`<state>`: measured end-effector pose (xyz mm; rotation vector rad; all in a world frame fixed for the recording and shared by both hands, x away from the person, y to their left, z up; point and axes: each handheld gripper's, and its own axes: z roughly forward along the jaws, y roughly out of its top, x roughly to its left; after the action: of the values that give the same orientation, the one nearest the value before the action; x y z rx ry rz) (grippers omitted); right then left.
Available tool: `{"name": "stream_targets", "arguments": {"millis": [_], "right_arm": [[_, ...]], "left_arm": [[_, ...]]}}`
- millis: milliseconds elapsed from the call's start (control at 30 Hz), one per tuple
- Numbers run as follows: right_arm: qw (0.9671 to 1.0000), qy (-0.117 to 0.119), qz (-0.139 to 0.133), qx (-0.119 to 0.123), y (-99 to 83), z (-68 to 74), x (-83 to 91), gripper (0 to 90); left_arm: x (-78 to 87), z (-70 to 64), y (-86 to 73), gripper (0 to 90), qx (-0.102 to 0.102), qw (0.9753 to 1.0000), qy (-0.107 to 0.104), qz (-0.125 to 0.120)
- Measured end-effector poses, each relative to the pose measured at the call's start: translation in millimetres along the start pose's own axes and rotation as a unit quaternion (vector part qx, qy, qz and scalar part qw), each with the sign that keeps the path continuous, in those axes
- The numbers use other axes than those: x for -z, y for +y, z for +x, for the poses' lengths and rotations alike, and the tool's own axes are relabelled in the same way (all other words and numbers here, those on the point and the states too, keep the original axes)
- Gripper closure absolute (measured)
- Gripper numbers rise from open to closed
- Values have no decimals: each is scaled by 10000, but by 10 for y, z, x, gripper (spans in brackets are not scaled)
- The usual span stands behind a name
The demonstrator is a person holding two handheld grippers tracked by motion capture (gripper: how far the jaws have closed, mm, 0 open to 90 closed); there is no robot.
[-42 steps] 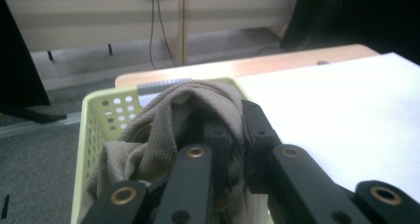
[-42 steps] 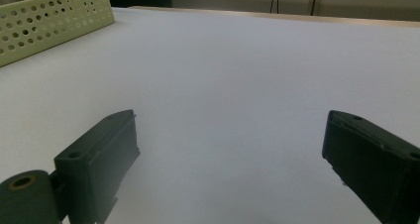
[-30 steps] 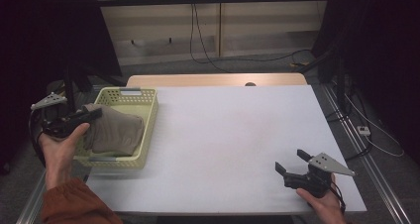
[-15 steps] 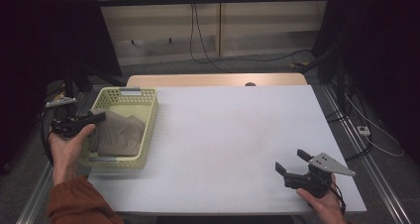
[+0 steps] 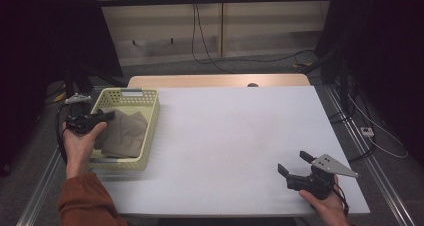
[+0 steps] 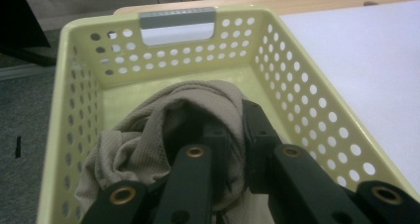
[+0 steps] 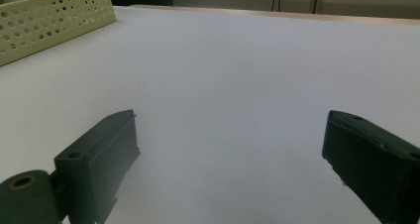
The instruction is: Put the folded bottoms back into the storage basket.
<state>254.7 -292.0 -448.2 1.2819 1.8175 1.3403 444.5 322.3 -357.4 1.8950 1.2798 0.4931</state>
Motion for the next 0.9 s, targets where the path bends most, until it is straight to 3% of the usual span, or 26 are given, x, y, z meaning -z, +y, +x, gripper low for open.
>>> {"name": "stream_targets", "arguments": {"millis": [100, 267, 500, 667, 900], "right_arm": [[10000, 14, 1, 19, 0, 4, 3, 67], [10000, 1, 10, 1, -2, -3, -3, 67], [10000, -15, 13, -13, -5, -9, -5, 67], [10000, -1, 31, 13, -6, -2, -8, 67], [10000, -1, 36, 0, -7, -4, -9, 67]], "left_arm": [[-50, -24, 32, 833, -44, 10000, -15, -5], [-162, -72, 55, 833, -124, 9995, -236, -141], [-186, -14, 36, 832, -77, 10000, 17, 28], [-200, 73, -25, 831, 71, 9998, 88, 182], [-234, 145, -64, 830, 177, 9981, 334, 489]]}}
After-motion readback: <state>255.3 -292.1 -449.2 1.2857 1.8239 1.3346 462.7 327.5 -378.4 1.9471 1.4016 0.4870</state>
